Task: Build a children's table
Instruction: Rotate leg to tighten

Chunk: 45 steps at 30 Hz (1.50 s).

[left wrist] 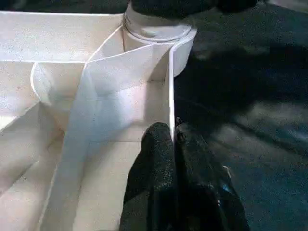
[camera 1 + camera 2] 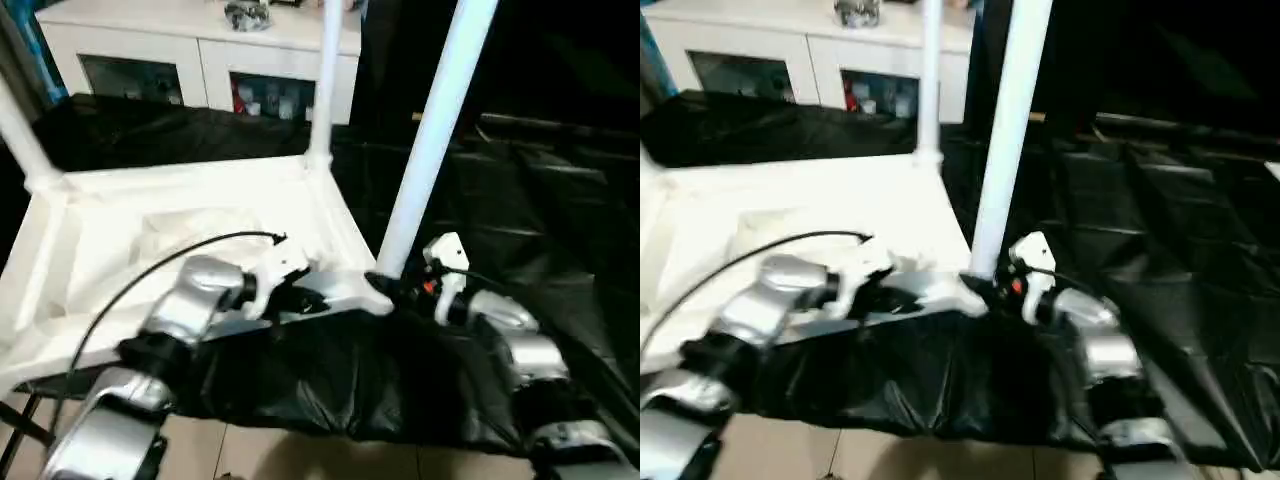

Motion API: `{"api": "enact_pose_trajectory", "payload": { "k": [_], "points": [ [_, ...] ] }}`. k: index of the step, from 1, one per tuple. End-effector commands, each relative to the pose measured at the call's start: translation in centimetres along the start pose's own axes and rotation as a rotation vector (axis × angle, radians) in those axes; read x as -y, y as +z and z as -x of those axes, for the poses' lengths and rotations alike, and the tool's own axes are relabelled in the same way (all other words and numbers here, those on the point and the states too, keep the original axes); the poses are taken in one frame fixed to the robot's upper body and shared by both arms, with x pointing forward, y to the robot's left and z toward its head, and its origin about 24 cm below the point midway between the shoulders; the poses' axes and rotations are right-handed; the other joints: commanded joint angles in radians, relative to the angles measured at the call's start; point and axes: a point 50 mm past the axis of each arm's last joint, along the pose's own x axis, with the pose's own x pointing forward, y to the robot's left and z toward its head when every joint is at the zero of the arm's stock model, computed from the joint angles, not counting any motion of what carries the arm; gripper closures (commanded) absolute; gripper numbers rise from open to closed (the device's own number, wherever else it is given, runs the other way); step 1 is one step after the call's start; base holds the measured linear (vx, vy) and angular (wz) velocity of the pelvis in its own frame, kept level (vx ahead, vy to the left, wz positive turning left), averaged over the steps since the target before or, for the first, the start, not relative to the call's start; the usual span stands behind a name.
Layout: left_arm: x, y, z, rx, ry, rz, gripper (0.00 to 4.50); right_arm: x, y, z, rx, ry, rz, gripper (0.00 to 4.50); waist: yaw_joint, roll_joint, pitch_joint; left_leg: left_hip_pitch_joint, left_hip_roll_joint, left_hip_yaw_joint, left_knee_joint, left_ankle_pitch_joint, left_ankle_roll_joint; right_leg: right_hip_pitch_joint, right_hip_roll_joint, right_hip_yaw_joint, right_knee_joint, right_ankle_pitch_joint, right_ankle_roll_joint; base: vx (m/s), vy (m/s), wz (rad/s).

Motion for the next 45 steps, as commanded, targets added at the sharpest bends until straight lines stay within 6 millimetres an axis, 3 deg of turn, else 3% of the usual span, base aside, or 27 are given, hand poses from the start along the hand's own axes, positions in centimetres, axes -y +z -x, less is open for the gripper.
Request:
{"api": "enact_pose_trajectory", "payload": {
  "k": [1, 5, 7, 8, 12, 15, 20, 21, 23, 24, 25, 27, 28, 29, 31, 34, 37, 39, 41, 42, 44, 45],
  "points": [
    [0.8, 2.1, -2.5, 0.066, 0.042, 0.000, 4.50, -3.7, -3.0, -2.2, -0.118, 0.009, -0.073, 2.53, -0.005, 0.003, -0.028, 0.002, 0.026, -0.015, -0.077, -0.357, -0.007, 0.017, -0.071, 0.049, -0.119, -0.564, -0.073, 0.000, 0.000, 0.00],
    [0.9, 2.6, -2.9, 0.063, 0.055, -0.046, 4.50, -4.0, -2.4, -3.0, -0.110, -0.054, -0.021, 2.54, -0.009, 0.009, -0.032, -0.002, 0.028, -0.017, -0.082, -0.361, -0.002, 0.020, -0.069, 0.050, -0.114, -0.492, -0.084, 0.000, 0.000, 0.00],
    [0.8, 2.6, -2.9, 0.061, 0.057, -0.057, 4.50, -4.0, -2.2, -3.0, -0.106, -0.046, 0.008, 2.54, -0.008, 0.006, -0.034, -0.005, 0.028, -0.015, -0.083, -0.343, 0.003, 0.023, -0.069, 0.052, -0.110, -0.446, -0.094, 0.000, 0.000, 0.00],
    [0.8, 2.5, -2.6, 0.064, 0.048, -0.078, 4.50, -3.7, -2.0, -2.8, -0.084, -0.044, 0.002, 1.86, -0.007, 0.006, -0.034, -0.006, 0.028, -0.013, -0.083, -0.337, 0.008, 0.023, -0.068, 0.054, -0.108, -0.421, -0.102, 0.000, 0.000, 0.00],
    [0.7, 2.3, -2.2, 0.077, 0.034, -0.088, 4.50, -3.0, -1.8, -2.2, -0.066, -0.039, 0.022, 1.84, -0.003, 0.005, -0.034, -0.007, 0.028, -0.009, -0.082, -0.315, 0.021, 0.027, -0.069, 0.056, -0.105, -0.388, -0.117, 0.000, 0.000, 0.00],
    [0.4, 2.1, -1.7, 0.081, 0.037, -0.098, 4.50, -1.9, -1.2, -1.2, -0.048, -0.009, 0.052, 1.41, 0.003, 0.004, -0.034, -0.007, 0.028, -0.005, -0.079, -0.291, 0.035, 0.030, -0.067, 0.057, -0.104, -0.362, -0.121, 0.000, 0.000, 0.00],
    [0.0, 1.7, -1.1, 0.083, 0.050, -0.124, 4.50, 0.2, 0.0, 1.2, -0.028, 0.040, 0.125, 1.20, 0.017, 0.000, -0.036, -0.012, 0.028, -0.001, -0.075, -0.214, 0.060, 0.040, -0.065, 0.058, -0.095, -0.290, -0.131, 0.000, 0.000, 0.00],
    [-0.1, 1.5, -0.9, 0.082, 0.052, -0.123, 4.50, 1.4, 0.8, 2.6, -0.006, 0.059, 0.133, 1.20, 0.023, 0.001, -0.037, -0.007, 0.029, 0.002, -0.073, -0.204, 0.069, 0.037, -0.065, 0.059, -0.094, -0.263, -0.137, 0.000, 0.000, 0.00],
    [-0.1, 1.4, -0.8, 0.080, 0.055, -0.127, 4.50, 2.2, 1.5, 3.8, 0.009, 0.078, 0.137, 1.20, 0.028, -0.002, -0.039, -0.012, 0.030, 0.001, -0.069, -0.174, 0.088, 0.043, -0.062, 0.058, -0.083, -0.198, -0.153, 0.000, 0.000, 0.00],
    [-0.1, 1.3, -0.6, 0.081, 0.056, -0.131, 4.50, 2.9, 2.2, 4.9, 0.021, 0.098, 0.137, 1.20, 0.025, -0.004, -0.039, -0.022, 0.029, -0.001, -0.069, -0.160, 0.097, 0.050, -0.061, 0.055, -0.080, -0.177, -0.153, 0.000, 0.000, 0.00],
    [-0.2, 1.2, -0.5, 0.086, 0.065, -0.140, 4.50, 3.9, 3.2, 6.7, 0.032, 0.131, 0.145, 1.20, 0.025, -0.003, -0.040, -0.022, 0.029, -0.001, -0.068, -0.158, 0.097, 0.048, -0.062, 0.054, -0.080, -0.181, -0.154, 0.000, 0.000, 0.00],
    [-0.2, 1.3, -0.4, 0.097, 0.071, -0.139, 4.50, 4.3, 3.6, 7.4, 0.026, 0.146, 0.158, 1.20, 0.027, -0.006, -0.044, -0.023, 0.029, 0.001, -0.061, -0.123, 0.116, 0.050, -0.061, 0.054, -0.075, -0.132, -0.168, 0.000, 0.000, 0.00],
    [-0.2, 1.3, -0.3, 0.109, 0.065, -0.126, 4.50, 4.5, 3.8, 8.0, 0.011, 0.162, 0.167, 1.20, 0.025, -0.015, -0.044, -0.025, 0.028, 0.002, -0.059, -0.111, 0.122, 0.050, -0.060, 0.053, -0.074, -0.119, -0.170, 0.000, 0.000, 0.00],
    [-0.3, 1.4, 0.0, 0.121, 0.058, -0.122, 4.06, 4.5, 3.9, 8.4, -0.011, 0.183, 0.175, 1.07, 0.026, -0.012, -0.044, -0.026, 0.026, 0.002, -0.056, -0.094, 0.130, 0.050, -0.060, 0.052, -0.072, -0.106, -0.175, 0.000, 0.000, 0.00],
    [-0.3, 1.8, 0.4, 0.144, 0.047, -0.111, 4.06, 4.0, 3.8, 8.8, -0.047, 0.237, 0.181, 1.07, 0.027, -0.013, -0.044, -0.030, 0.024, 0.004, -0.053, -0.090, 0.136, 0.051, -0.062, 0.052, -0.072, -0.108, -0.179, 0.000, 0.000, 0.00],
    [-0.2, 2.5, 1.3, 0.187, 0.007, -0.072, 3.67, 2.7, 3.3, 8.4, -0.079, 0.314, 0.179, 1.07, 0.025, -0.015, -0.044, -0.032, 0.028, 0.002, -0.051, -0.082, 0.127, 0.044, -0.061, 0.052, -0.065, -0.082, -0.196, 0.000, 0.000, 0.00],
    [-0.2, 2.9, 2.4, 0.195, -0.008, -0.071, 3.57, 1.6, 3.1, 7.5, -0.069, 0.354, 0.160, 1.07, 0.020, -0.017, -0.043, -0.025, 0.035, 0.001, -0.053, -0.081, 0.116, 0.040, -0.060, 0.053, -0.054, -0.030, -0.235, 0.000, 0.000, 0.00],
    [-0.1, 3.0, 2.9, 0.194, -0.018, -0.072, 3.25, 1.2, 3.0, 7.1, -0.063, 0.366, 0.154, 1.07, 0.018, -0.015, -0.039, -0.024, 0.034, 0.002, -0.055, -0.105, 0.108, 0.039, -0.061, 0.053, -0.057, -0.055, -0.237, 0.000, 0.000, 0.00],
    [0.4, 2.7, 4.7, 0.162, -0.079, -0.053, 3.19, 0.1, 2.8, 5.3, -0.050, 0.373, 0.144, 1.07, 0.014, -0.016, -0.036, -0.028, 0.033, 0.002, -0.059, -0.112, 0.092, 0.040, -0.061, 0.055, -0.057, -0.076, -0.235, 0.000, 0.000, 0.00],
    [1.0, 2.2, 6.0, 0.121, -0.120, -0.042, 3.18, -0.4, 2.6, 3.9, -0.052, 0.344, 0.143, 1.07, 0.018, -0.010, -0.038, -0.020, 0.034, 0.001, -0.059, -0.117, 0.076, 0.038, -0.063, 0.055, -0.055, -0.090, -0.232, 0.000, 0.000, 0.00],
    [1.6, 1.5, 7.2, 0.070, -0.151, -0.030, 3.08, -1.0, 2.4, 2.4, -0.058, 0.309, 0.133, 1.07, 0.003, -0.008, -0.035, -0.026, 0.032, -0.001, -0.066, -0.115, 0.055, 0.039, -0.058, 0.055, -0.054, -0.104, -0.230, 0.000, 0.000, 0.00],
    [1.7, 1.4, 7.4, 0.061, -0.155, -0.027, 2.78, -1.1, 2.4, 2.1, -0.057, 0.304, 0.129, 1.07, -0.003, -0.004, -0.034, -0.019, 0.032, 0.001, -0.066, -0.122, 0.040, 0.034, -0.059, 0.057, -0.054, -0.108, -0.237, 0.000, 0.000, 0.00]
  ]
}}
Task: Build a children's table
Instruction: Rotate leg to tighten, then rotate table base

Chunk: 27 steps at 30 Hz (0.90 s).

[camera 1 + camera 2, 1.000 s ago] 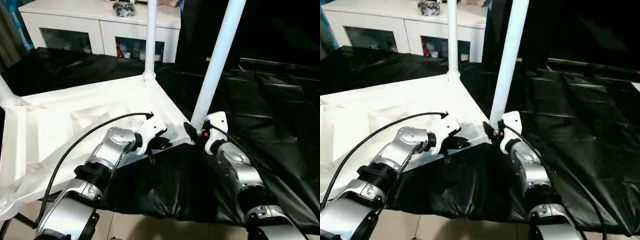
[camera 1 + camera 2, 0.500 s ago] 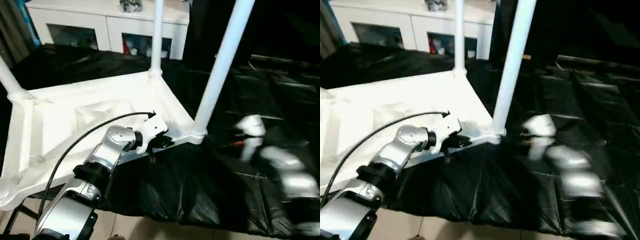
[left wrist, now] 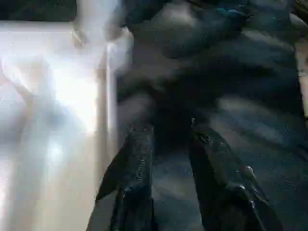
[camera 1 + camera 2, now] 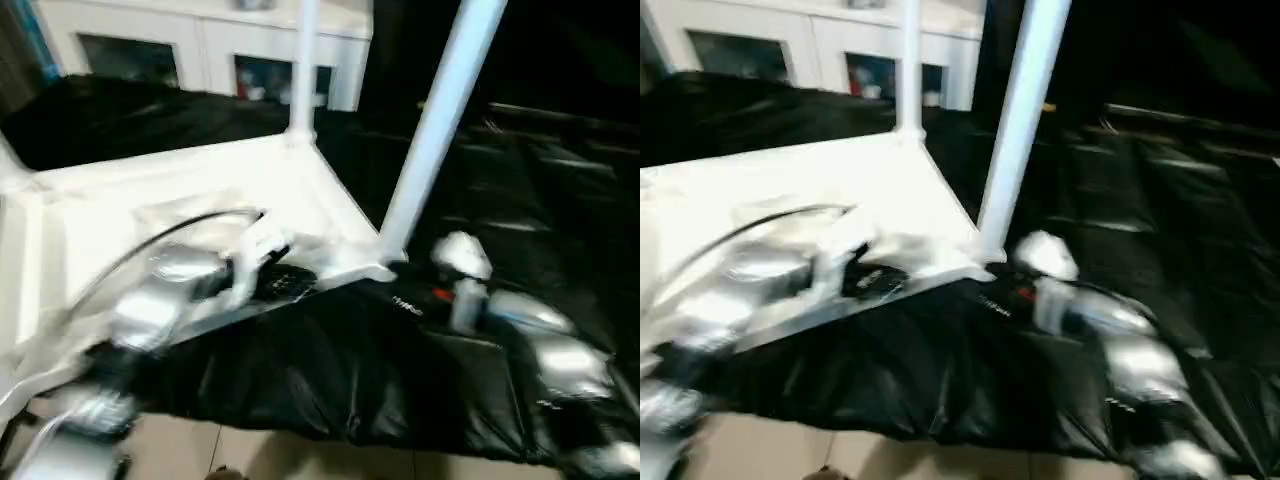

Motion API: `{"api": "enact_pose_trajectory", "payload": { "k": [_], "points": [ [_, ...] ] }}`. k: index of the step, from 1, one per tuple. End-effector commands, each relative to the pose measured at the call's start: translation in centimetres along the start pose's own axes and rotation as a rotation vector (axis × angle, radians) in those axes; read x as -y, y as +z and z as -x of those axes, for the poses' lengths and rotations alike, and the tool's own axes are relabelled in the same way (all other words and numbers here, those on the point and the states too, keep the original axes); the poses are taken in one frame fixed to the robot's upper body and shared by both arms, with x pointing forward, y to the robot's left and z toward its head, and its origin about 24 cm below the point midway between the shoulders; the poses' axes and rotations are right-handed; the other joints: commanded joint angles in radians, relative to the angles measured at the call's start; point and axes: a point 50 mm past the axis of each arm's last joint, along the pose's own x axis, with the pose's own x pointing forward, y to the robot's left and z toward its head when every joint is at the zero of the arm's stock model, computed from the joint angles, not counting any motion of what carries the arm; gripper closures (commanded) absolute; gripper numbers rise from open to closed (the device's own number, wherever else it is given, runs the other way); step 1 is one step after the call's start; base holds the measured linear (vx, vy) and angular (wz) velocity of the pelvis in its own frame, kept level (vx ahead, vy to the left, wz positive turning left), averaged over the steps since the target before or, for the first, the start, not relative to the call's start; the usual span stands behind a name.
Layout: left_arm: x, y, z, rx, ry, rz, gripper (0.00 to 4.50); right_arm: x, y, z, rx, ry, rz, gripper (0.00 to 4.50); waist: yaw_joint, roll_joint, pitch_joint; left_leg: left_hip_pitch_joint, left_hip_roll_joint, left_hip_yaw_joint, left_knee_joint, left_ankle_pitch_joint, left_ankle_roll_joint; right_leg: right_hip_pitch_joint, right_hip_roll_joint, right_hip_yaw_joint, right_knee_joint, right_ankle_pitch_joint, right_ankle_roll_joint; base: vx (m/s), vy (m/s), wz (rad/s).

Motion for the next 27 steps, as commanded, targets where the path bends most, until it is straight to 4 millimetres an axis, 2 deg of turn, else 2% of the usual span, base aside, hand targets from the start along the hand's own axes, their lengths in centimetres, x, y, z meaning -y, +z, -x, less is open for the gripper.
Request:
{"api": "enact_pose_trajectory", "payload": {
  "k": [1, 2, 3, 4, 5, 6, 7, 8, 9, 10, 11, 13, 15, 17, 19, 21, 25, 26, 27],
  "points": [
    [1.2, 0.1, 0.8, -0.030, -0.060, 0.008, 2.75, 0.2, -0.2, -1.4, -0.022, -0.055, -0.002, 1.07, 0.004, 0.010, -0.058, 0.006, 0.032, -0.003, -0.061, -0.125, 0.025, 0.057, -0.064, 0.057, -0.057, -0.100, -0.239, 0.000, 0.000, 0.00],
    [1.2, 0.1, 0.8, -0.030, -0.060, 0.008, 2.75, 0.2, -0.2, -1.4, -0.022, -0.055, -0.002, 1.07, 0.001, 0.010, -0.054, 0.002, 0.028, -0.001, -0.064, -0.122, 0.028, 0.056, -0.059, 0.058, -0.060, -0.101, -0.236, 0.000, 0.000, 0.00],
    [1.8, -0.4, 1.4, -0.059, -0.068, 0.021, 2.77, -0.1, -0.1, -2.5, -0.012, -0.059, -0.019, 1.07, 0.005, 0.011, -0.056, 0.011, 0.029, 0.001, -0.061, -0.118, 0.023, 0.052, -0.057, 0.058, -0.057, -0.080, -0.236, 0.000, 0.000, 0.00],
    [1.8, -0.4, 1.4, -0.059, -0.068, 0.021, 2.47, -0.1, -0.1, -2.5, -0.012, -0.059, -0.019, 1.07, 0.005, 0.014, -0.055, 0.009, 0.030, -0.001, -0.063, -0.121, 0.022, 0.053, -0.059, 0.059, -0.055, -0.074, -0.240, 0.000, 0.000, 0.00],
    [2.2, -0.9, 2.0, -0.086, -0.051, 0.033, 2.47, -0.4, 0.1, -3.8, 0.012, -0.077, -0.043, 1.07, 0.008, 0.014, -0.058, 0.011, 0.030, 0.000, -0.062, -0.114, 0.018, 0.054, -0.059, 0.059, -0.050, -0.045, -0.242, 0.000, 0.000, 0.00],
    [2.2, -0.9, 2.0, -0.086, -0.051, 0.033, 2.34, -0.4, 0.1, -3.8, 0.012, -0.077, -0.043, 1.07, 0.006, 0.014, -0.055, 0.006, 0.028, -0.002, -0.065, -0.111, 0.018, 0.057, -0.056, 0.058, -0.051, -0.045, -0.240, 0.000, 0.000, 0.00],
    [2.3, -1.7, 2.6, -0.121, -0.007, 0.037, 2.34, -0.4, 0.6, -5.3, 0.051, -0.142, -0.076, 1.07, 0.007, 0.007, -0.056, 0.006, 0.026, 0.000, -0.064, -0.109, 0.018, 0.058, -0.054, 0.057, -0.053, -0.044, -0.236, 0.000, 0.000, 0.00],
    [2.2, -2.3, 3.0, -0.147, 0.043, 0.033, 2.34, -0.2, 1.0, -6.4, 0.073, -0.222, -0.095, 1.07, -0.002, 0.011, -0.053, 0.002, 0.025, -0.002, -0.070, -0.124, -0.006, 0.058, -0.058, 0.059, -0.054, -0.085, -0.228, 0.000, 0.000, 0.00],
    [2.0, -2.8, 3.2, -0.168, 0.089, 0.029, 2.34, -0.1, 1.2, -7.1, 0.087, -0.279, -0.125, 1.07, 0.000, 0.015, -0.054, 0.008, 0.026, -0.001, -0.069, -0.134, -0.013, 0.055, -0.059, 0.059, -0.055, -0.097, -0.222, 0.000, 0.000, 0.00],
    [2.0, -2.8, 3.2, -0.168, 0.089, 0.029, 2.06, -0.1, 1.2, -7.1, 0.087, -0.279, -0.125, 1.07, -0.005, 0.017, -0.055, 0.011, 0.027, -0.002, -0.069, -0.142, -0.018, 0.052, -0.059, 0.061, -0.055, -0.100, -0.220, 0.000, 0.000, 0.00],
    [1.9, -3.0, 3.3, -0.183, 0.132, 0.021, 2.06, 0.5, 1.3, -7.5, 0.083, -0.371, -0.149, 1.07, -0.002, 0.019, -0.055, 0.012, 0.027, -0.002, -0.068, -0.142, -0.025, 0.054, -0.058, 0.061, -0.055, -0.090, -0.213, 0.000, 0.000, 0.00],
    [1.8, -3.2, 3.3, -0.192, 0.195, 0.016, 1.95, 1.6, 1.2, -7.4, 0.067, -0.501, -0.159, 1.07, 0.004, 0.017, -0.057, 0.017, 0.024, 0.002, -0.067, -0.125, -0.039, 0.050, -0.053, 0.062, -0.049, -0.042, -0.213, 0.000, 0.000, 0.00],
    [1.9, -3.2, 3.3, -0.193, 0.217, 0.017, 1.80, 2.0, 1.1, -7.2, 0.058, -0.547, -0.165, 1.07, 0.003, 0.019, -0.056, 0.015, 0.024, 0.001, -0.068, -0.130, -0.046, 0.052, -0.051, 0.061, -0.046, -0.027, -0.214, 0.000, 0.000, 0.00],
    [1.8, -3.5, 3.0, -0.194, 0.283, 0.013, 1.58, 3.6, 0.8, -5.9, 0.043, -0.673, -0.164, 1.07, 0.008, 0.017, -0.057, 0.013, 0.021, 0.003, -0.065, -0.138, -0.045, 0.055, -0.050, 0.063, -0.046, -0.018, -0.200, 0.000, 0.000, 0.00],
    [1.8, -3.6, 2.8, -0.194, 0.312, 0.006, 1.55, 4.4, 0.7, -5.1, 0.040, -0.719, -0.159, 1.07, 0.015, 0.018, -0.058, 0.015, 0.021, 0.004, -0.063, -0.149, -0.046, 0.054, -0.050, 0.063, -0.048, -0.022, -0.191, 0.000, 0.000, 0.00],
    [1.7, -3.7, 2.8, -0.193, 0.334, 0.003, 1.20, 4.8, 0.7, -4.7, 0.035, -0.745, -0.154, 1.07, 0.017, 0.017, -0.058, 0.009, 0.019, 0.002, -0.063, -0.161, -0.047, 0.057, -0.049, 0.063, -0.047, -0.037, -0.181, 0.000, 0.000, 0.00],
    [1.2, -3.5, 2.3, -0.159, 0.415, -0.013, 1.10, 6.2, 0.6, -3.1, 0.013, -0.819, -0.111, 1.07, 0.018, 0.017, -0.057, 0.008, 0.019, 0.002, -0.061, -0.189, -0.045, 0.054, -0.050, 0.062, -0.053, -0.083, -0.170, 0.000, 0.000, 0.00],
    [1.1, -3.4, 2.2, -0.147, 0.436, -0.024, 0.79, 6.6, 0.7, -2.6, 0.011, -0.841, -0.107, 1.07, 0.021, 0.016, -0.057, 0.009, 0.019, 0.002, -0.059, -0.197, -0.044, 0.053, -0.051, 0.062, -0.053, -0.091, -0.169, 0.000, 0.000, 0.00],
    [1.1, -3.4, 2.2, -0.147, 0.436, -0.024, 0.79, 6.6, 0.7, -2.6, 0.011, -0.841, -0.107, 1.07, 0.021, 0.014, -0.058, 0.006, 0.018, 0.001, -0.059, -0.197, -0.042, 0.056, -0.050, 0.062, -0.052, -0.095, -0.165, 0.000, 0.000, 0.00]
  ]
}}
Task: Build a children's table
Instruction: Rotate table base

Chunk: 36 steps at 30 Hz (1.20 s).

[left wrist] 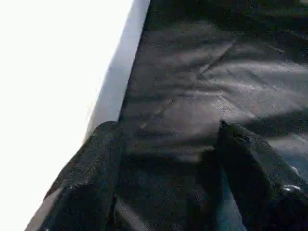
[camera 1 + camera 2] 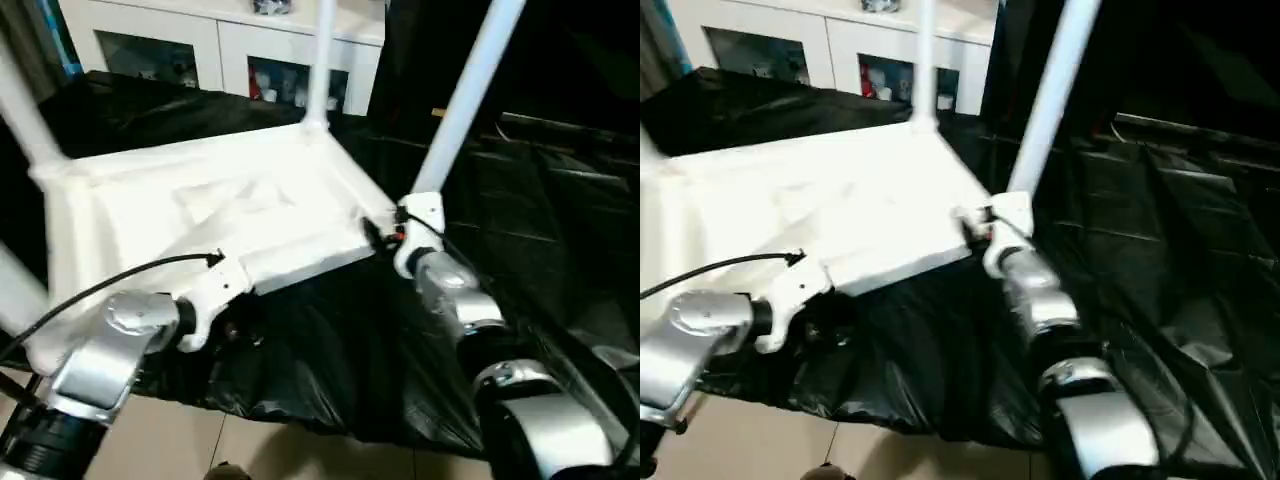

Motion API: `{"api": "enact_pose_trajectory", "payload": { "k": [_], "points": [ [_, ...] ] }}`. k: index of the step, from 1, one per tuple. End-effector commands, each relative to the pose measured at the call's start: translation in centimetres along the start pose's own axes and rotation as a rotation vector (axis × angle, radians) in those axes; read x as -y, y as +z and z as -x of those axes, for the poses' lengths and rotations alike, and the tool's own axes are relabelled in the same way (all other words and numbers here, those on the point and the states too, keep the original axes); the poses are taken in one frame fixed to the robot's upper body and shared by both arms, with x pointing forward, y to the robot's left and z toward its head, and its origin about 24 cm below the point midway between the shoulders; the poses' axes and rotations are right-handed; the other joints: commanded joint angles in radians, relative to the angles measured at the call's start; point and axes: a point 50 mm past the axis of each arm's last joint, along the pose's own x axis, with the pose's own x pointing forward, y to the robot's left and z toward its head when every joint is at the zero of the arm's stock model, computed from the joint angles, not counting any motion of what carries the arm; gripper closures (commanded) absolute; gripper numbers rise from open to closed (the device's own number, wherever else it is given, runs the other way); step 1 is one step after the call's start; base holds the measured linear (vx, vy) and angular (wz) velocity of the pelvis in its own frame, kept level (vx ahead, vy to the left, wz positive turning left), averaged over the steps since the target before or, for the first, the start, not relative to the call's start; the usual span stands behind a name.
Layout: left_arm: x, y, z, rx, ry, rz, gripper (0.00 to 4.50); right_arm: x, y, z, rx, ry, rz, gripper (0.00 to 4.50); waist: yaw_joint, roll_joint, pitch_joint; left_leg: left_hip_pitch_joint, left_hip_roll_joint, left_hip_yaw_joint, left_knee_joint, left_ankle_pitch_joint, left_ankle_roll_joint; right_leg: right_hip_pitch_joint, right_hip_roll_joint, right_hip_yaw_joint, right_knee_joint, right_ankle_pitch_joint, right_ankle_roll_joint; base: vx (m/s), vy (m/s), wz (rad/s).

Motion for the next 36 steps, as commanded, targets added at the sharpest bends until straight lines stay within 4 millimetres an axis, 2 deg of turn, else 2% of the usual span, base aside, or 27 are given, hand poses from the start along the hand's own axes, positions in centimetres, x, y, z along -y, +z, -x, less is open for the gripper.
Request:
{"api": "enact_pose_trajectory", "payload": {
  "k": [1, 2, 4, 7, 8, 10, 11, 14, 16, 17, 18, 20, 23, 24, 26, 28, 29, 30, 31, 34, 35, 36],
  "points": [
    [-0.9, 0.2, 0.4, 0.014, 0.081, -0.023, 0.71, 2.5, 0.2, 0.4, 0.006, -0.111, -0.004, 1.07, -0.005, 0.025, -0.062, 0.004, 0.018, 0.001, -0.066, -0.199, -0.033, 0.054, -0.050, 0.059, -0.063, -0.095, -0.162, 0.000, 0.000, 0.00],
    [-1.0, 0.2, 0.4, 0.044, 0.123, -0.025, 0.66, 3.3, 0.5, 0.5, 0.012, -0.138, 0.008, 1.07, -0.006, 0.026, -0.063, 0.003, 0.018, 0.001, -0.065, -0.206, -0.033, 0.052, -0.050, 0.058, -0.065, -0.098, -0.164, 0.000, 0.000, 0.00],
    [-1.0, 0.1, 0.7, 0.081, 0.203, -0.022, 0.43, 4.5, 1.0, 0.6, 0.023, -0.178, 0.020, 1.07, -0.006, 0.022, -0.064, 0.001, 0.018, 0.000, -0.062, -0.204, -0.032, 0.054, -0.049, 0.056, -0.063, -0.096, -0.162, 0.000, 0.000, 0.00],
    [-0.8, -0.1, 0.9, 0.116, 0.244, -0.008, 0.24, 5.1, 1.0, 0.8, 0.026, -0.196, 0.020, 1.07, -0.011, 0.016, -0.063, -0.007, 0.015, 0.000, -0.060, -0.192, -0.018, 0.058, -0.048, 0.055, -0.062, -0.089, -0.156, 0.000, 0.000, 0.00],
    [-0.3, -0.2, 1.1, 0.172, 0.276, 0.016, 0.03, 5.7, 0.9, 1.1, 0.026, -0.211, 0.023, 1.07, -0.012, 0.018, -0.065, -0.007, 0.016, -0.001, -0.059, -0.189, -0.014, 0.059, -0.049, 0.054, -0.062, -0.092, -0.155, 0.000, 0.000, 0.00],
    [0.4, -0.5, 1.4, 0.224, 0.306, 0.082, 0.03, 5.9, 0.6, 1.3, 0.026, -0.212, 0.032, 1.07, -0.017, 0.017, -0.066, -0.009, 0.017, 0.000, -0.057, -0.182, -0.005, 0.058, -0.049, 0.053, -0.062, -0.087, -0.162, 0.000, 0.000, 0.00],
    [0.6, -0.8, 1.5, 0.241, 0.334, 0.118, 0.03, 5.9, 0.5, 1.3, 0.029, -0.199, 0.039, 1.07, -0.022, 0.020, -0.065, -0.010, 0.019, 0.000, -0.057, -0.178, 0.000, 0.056, -0.047, 0.052, -0.063, -0.069, -0.172, 0.000, 0.000, 0.00],
    [2.0, -1.8, 2.6, 0.350, 0.391, 0.242, 0.03, 4.9, -0.1, 1.7, 0.047, -0.091, 0.062, 1.07, -0.024, 0.016, -0.062, -0.015, 0.020, 0.002, -0.054, -0.189, 0.022, 0.059, -0.048, 0.053, -0.067, -0.077, -0.177, 0.000, 0.000, 0.00],
    [2.3, -2.0, 2.9, 0.385, 0.398, 0.270, 0.03, 4.7, -0.3, 1.8, 0.053, -0.061, 0.065, 1.07, -0.023, 0.015, -0.062, -0.011, 0.021, 0.003, -0.054, -0.200, 0.031, 0.053, -0.046, 0.052, -0.071, -0.103, -0.172, 0.000, 0.000, 0.00],
    [3.2, -2.1, 3.9, 0.484, 0.379, 0.308, 0.03, 3.8, -0.7, 2.1, 0.068, 0.042, 0.050, 1.07, -0.023, 0.017, -0.057, -0.012, 0.023, 0.001, -0.058, -0.232, 0.038, 0.052, -0.046, 0.053, -0.077, -0.139, -0.171, 0.000, 0.000, 0.00],
    [3.2, -2.1, 3.9, 0.486, 0.379, 0.308, 0.03, 3.8, -0.7, 2.1, 0.068, 0.044, 0.050, 1.07, -0.022, 0.017, -0.056, -0.012, 0.024, 0.000, -0.059, -0.245, 0.036, 0.051, -0.047, 0.052, -0.079, -0.161, -0.168, 0.000, 0.000, 0.00],
    [3.8, -3.1, 5.6, 0.523, 0.363, 0.368, 0.03, 2.3, -1.1, 2.9, 0.076, 0.186, 0.054, 1.07, -0.022, 0.014, -0.054, -0.009, 0.027, 0.000, -0.062, -0.273, 0.035, 0.047, -0.044, 0.054, -0.083, -0.197, -0.156, 0.000, 0.000, 0.00],
    [3.7, -3.6, 6.5, 0.525, 0.365, 0.374, 0.03, 1.8, -1.5, 3.4, 0.072, 0.243, 0.059, 1.07, -0.025, 0.017, -0.050, -0.005, 0.027, -0.002, -0.067, -0.299, 0.033, 0.042, -0.039, 0.054, -0.089, -0.244, -0.135, 0.000, 0.000, 0.00],
    [3.7, -4.1, 7.4, 0.523, 0.351, 0.377, 0.03, 1.4, -1.7, 3.7, 0.071, 0.277, 0.068, 1.07, -0.022, 0.018, -0.048, 0.001, 0.026, 0.000, -0.067, -0.316, 0.029, 0.038, -0.040, 0.056, -0.093, -0.262, -0.132, 0.000, 0.000, 0.00],
    [3.5, -5.2, 9.3, 0.508, 0.323, 0.385, 0.03, 1.0, -2.2, 4.2, 0.056, 0.329, 0.074, 1.07, -0.024, 0.017, -0.044, -0.003, 0.027, -0.004, -0.072, -0.338, 0.020, 0.039, -0.041, 0.056, -0.095, -0.305, -0.119, 0.000, 0.000, 0.00],
    [3.1, -6.1, 10.5, 0.491, 0.314, 0.390, 0.03, 0.8, -2.5, 4.4, 0.045, 0.355, 0.078, 1.07, -0.026, 0.021, -0.044, -0.004, 0.026, -0.006, -0.074, -0.339, 0.016, 0.039, -0.041, 0.059, -0.094, -0.302, -0.119, 0.000, 0.000, 0.00],
    [2.5, -7.1, 12.1, 0.467, 0.321, 0.397, 0.03, 0.7, -2.8, 4.6, 0.032, 0.372, 0.084, 1.07, -0.026, 0.024, -0.045, 0.001, 0.022, -0.005, -0.073, -0.343, 0.014, 0.037, -0.037, 0.058, -0.097, -0.308, -0.117, 0.000, 0.000, 0.00],
    [1.8, -8.4, 14.4, 0.425, 0.339, 0.399, 0.03, 0.9, -3.1, 4.8, 0.016, 0.375, 0.101, 1.07, -0.030, 0.023, -0.044, 0.001, 0.023, -0.005, -0.074, -0.349, 0.010, 0.037, -0.036, 0.060, -0.096, -0.302, -0.121, 0.000, 0.000, 0.00],
    [1.7, -8.5, 14.8, 0.416, 0.340, 0.398, 0.03, 0.9, -3.2, 4.8, 0.014, 0.375, 0.102, 1.07, -0.028, 0.025, -0.043, 0.003, 0.021, -0.004, -0.073, -0.351, 0.009, 0.035, -0.036, 0.060, -0.097, -0.308, -0.121, 0.000, 0.000, 0.00],
    [1.3, -9.1, 17.8, 0.354, 0.355, 0.399, 0.03, 1.3, -3.3, 4.8, -0.009, 0.340, 0.116, 1.07, -0.030, 0.028, -0.043, 0.006, 0.027, -0.007, -0.077, -0.364, 0.001, 0.036, -0.035, 0.061, -0.090, -0.280, -0.140, 0.000, 0.000, 0.00],
    [1.2, -9.1, 18.2, 0.354, 0.360, 0.401, 0.03, 1.4, -3.3, 4.9, -0.013, 0.333, 0.118, 1.07, -0.029, 0.032, -0.042, 0.010, 0.027, -0.006, -0.077, -0.369, -0.001, 0.033, -0.034, 0.063, -0.088, -0.267, -0.154, 0.000, 0.000, 0.00],
    [1.2, -9.1, 18.4, 0.355, 0.362, 0.402, 0.03, 1.4, -3.3, 4.9, -0.016, 0.332, 0.118, 1.07, -0.030, 0.030, -0.040, 0.009, 0.027, -0.004, -0.078, -0.377, -0.001, 0.033, -0.033, 0.063, -0.089, -0.265, -0.161, 0.000, 0.000, 0.00]
  ]
}}
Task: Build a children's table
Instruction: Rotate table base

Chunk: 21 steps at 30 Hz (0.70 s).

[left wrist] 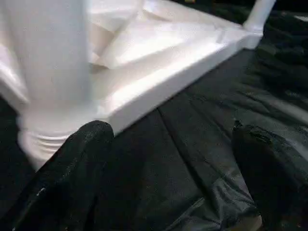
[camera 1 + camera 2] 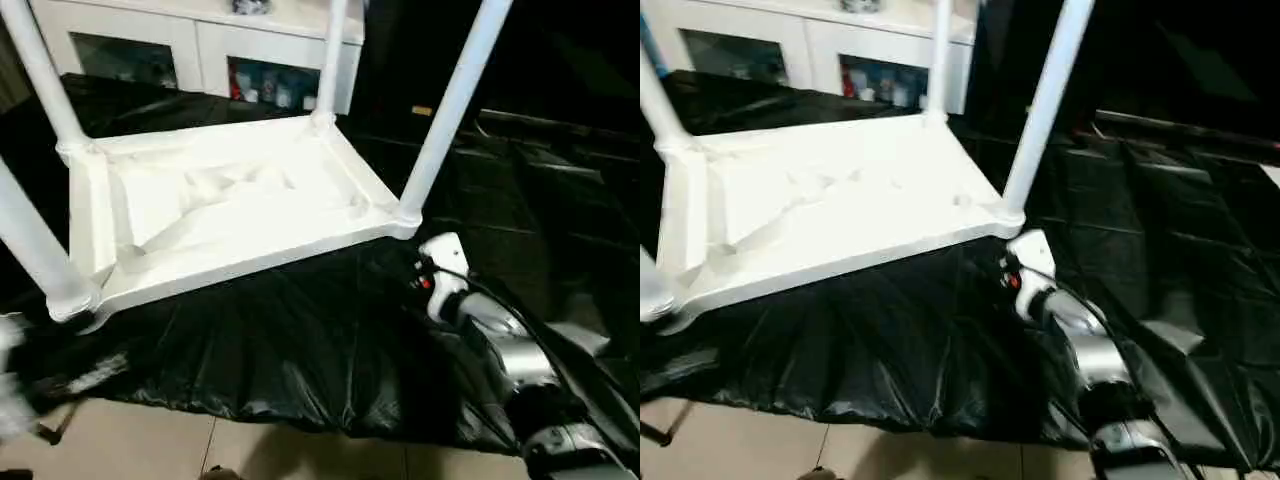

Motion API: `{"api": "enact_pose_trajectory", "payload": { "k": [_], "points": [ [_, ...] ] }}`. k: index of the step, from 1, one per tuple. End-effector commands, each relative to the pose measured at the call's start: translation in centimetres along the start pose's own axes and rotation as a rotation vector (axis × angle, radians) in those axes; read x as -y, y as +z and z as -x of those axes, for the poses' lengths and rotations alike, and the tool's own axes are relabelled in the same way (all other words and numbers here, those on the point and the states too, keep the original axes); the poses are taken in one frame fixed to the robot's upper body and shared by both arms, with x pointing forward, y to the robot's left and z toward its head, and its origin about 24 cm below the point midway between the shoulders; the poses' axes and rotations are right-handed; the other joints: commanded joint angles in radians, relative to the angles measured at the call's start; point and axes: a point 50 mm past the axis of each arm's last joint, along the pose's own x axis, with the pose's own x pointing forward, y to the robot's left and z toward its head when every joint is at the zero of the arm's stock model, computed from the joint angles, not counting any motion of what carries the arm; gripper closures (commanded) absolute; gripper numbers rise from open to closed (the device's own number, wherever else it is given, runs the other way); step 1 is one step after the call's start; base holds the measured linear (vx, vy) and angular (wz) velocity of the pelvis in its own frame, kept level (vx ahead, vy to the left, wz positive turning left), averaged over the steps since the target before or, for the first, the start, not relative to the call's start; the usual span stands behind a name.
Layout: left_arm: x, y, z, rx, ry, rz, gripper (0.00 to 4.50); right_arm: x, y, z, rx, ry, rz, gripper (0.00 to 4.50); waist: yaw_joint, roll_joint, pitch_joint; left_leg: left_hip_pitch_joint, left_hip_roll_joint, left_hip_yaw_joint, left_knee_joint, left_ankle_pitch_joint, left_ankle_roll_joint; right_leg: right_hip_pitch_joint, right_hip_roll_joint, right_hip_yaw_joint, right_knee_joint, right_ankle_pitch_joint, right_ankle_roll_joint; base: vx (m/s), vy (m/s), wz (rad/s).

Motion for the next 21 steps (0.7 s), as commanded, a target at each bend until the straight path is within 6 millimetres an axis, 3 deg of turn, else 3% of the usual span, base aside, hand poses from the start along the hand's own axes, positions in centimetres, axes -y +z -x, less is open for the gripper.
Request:
{"api": "enact_pose_trajectory", "payload": {
  "k": [1, 2, 5, 9, 10, 11, 13, 14, 16, 17, 18, 19, 21],
  "points": [
    [-0.3, 0.4, 0.4, 0.011, 0.004, 0.004, 0.03, 0.4, 0.5, 0.2, 0.000, -0.027, 0.014, 1.07, 0.001, 0.036, -0.042, 0.010, 0.016, -0.002, -0.083, -0.381, -0.004, 0.032, -0.050, 0.057, -0.087, -0.266, -0.165, 0.000, 0.000, 0.00],
    [-0.8, 0.8, 0.6, 0.008, 0.029, -0.013, 0.03, 0.5, 0.4, 0.1, -0.012, -0.042, 0.013, 1.07, 0.003, 0.033, -0.041, 0.012, 0.016, -0.001, -0.082, -0.383, -0.003, 0.031, -0.051, 0.058, -0.088, -0.271, -0.164, 0.000, 0.000, 0.00],
    [-2.3, 1.8, 1.1, 0.024, 0.104, -0.054, 0.00, 0.8, 0.1, 0.2, -0.032, -0.081, 0.002, 0.89, 0.006, 0.038, -0.039, 0.017, 0.013, -0.002, -0.083, -0.397, -0.013, 0.029, -0.050, 0.058, -0.091, -0.307, -0.150, 0.000, 0.000, 0.00],
    [-3.0, 3.0, -0.2, 0.077, 0.086, -0.083, 0.00, 1.1, 0.0, 0.2, -0.040, -0.135, 0.002, 0.59, 0.010, 0.037, -0.044, 0.016, 0.016, -0.005, -0.084, -0.374, -0.027, 0.034, -0.054, 0.059, -0.083, -0.261, -0.157, 0.000, 0.000, 0.00],
    [-3.2, 3.4, -1.3, 0.101, 0.080, -0.102, 0.00, 1.1, -0.1, 0.2, -0.046, -0.140, 0.010, 0.47, 0.010, 0.037, -0.045, 0.014, 0.015, -0.005, -0.084, -0.367, -0.028, 0.036, -0.054, 0.059, -0.082, -0.248, -0.160, 0.000, 0.000, 0.00],
    [-3.3, 3.5, -1.5, 0.107, 0.081, -0.108, 0.00, 1.1, -0.1, 0.1, -0.047, -0.140, 0.013, 0.37, 0.013, 0.041, -0.046, 0.021, 0.013, -0.002, -0.082, -0.366, -0.029, 0.031, -0.051, 0.060, -0.085, -0.240, -0.160, 0.000, 0.000, 0.00],
    [-3.8, 4.1, -2.8, 0.151, 0.100, -0.125, 0.00, 0.8, -0.1, 0.0, -0.056, -0.129, 0.010, 0.31, 0.016, 0.038, -0.049, 0.014, 0.012, -0.003, -0.081, -0.345, -0.028, 0.041, -0.055, 0.061, -0.077, -0.215, -0.165, 0.000, 0.000, 0.00],
    [-4.1, 4.5, -3.7, 0.177, 0.111, -0.131, 0.00, 0.8, -0.2, -0.1, -0.067, -0.144, 0.003, 0.11, 0.017, 0.032, -0.052, 0.017, 0.012, -0.002, -0.079, -0.325, -0.028, 0.040, -0.054, 0.061, -0.075, -0.194, -0.166, 0.000, 0.000, 0.00],
    [-4.2, 4.8, -4.5, 0.194, 0.102, -0.137, 0.00, 1.0, -0.5, -0.2, -0.090, -0.183, 0.008, 0.03, 0.019, 0.034, -0.054, 0.014, 0.011, -0.002, -0.078, -0.297, -0.031, 0.043, -0.056, 0.061, -0.071, -0.170, -0.169, 0.000, 0.000, 0.00],
    [-4.2, 5.0, -5.1, 0.207, 0.082, -0.132, 0.00, 1.2, -0.6, -0.3, -0.104, -0.223, 0.025, 0.03, 0.018, 0.025, -0.054, 0.013, 0.011, -0.001, -0.078, -0.285, -0.036, 0.043, -0.055, 0.060, -0.070, -0.168, -0.171, 0.000, 0.000, 0.00],
    [-4.1, 5.2, -5.6, 0.219, 0.064, -0.130, 0.00, 1.4, -0.7, -0.4, -0.108, -0.250, 0.033, 0.03, 0.021, 0.033, -0.056, 0.015, 0.011, -0.002, -0.078, -0.267, -0.046, 0.042, -0.058, 0.061, -0.065, -0.158, -0.172, 0.000, 0.000, 0.00],
    [-3.9, 5.5, -6.4, 0.233, 0.036, -0.123, 0.00, 1.4, -1.0, -0.5, -0.132, -0.261, 0.025, 0.03, 0.019, 0.025, -0.057, 0.017, 0.010, 0.002, -0.076, -0.262, -0.049, 0.041, -0.054, 0.061, -0.066, -0.148, -0.174, 0.000, 0.000, 0.00],
    [-3.3, 6.2, -7.9, 0.252, -0.031, -0.116, 0.00, 1.3, -1.4, -0.9, -0.173, -0.257, 0.018, 0.03, 0.019, 0.028, -0.061, 0.017, 0.008, 0.003, -0.073, -0.260, -0.056, 0.043, -0.054, 0.061, -0.059, -0.112, -0.184, 0.000, 0.000, 0.00]
  ]
}}
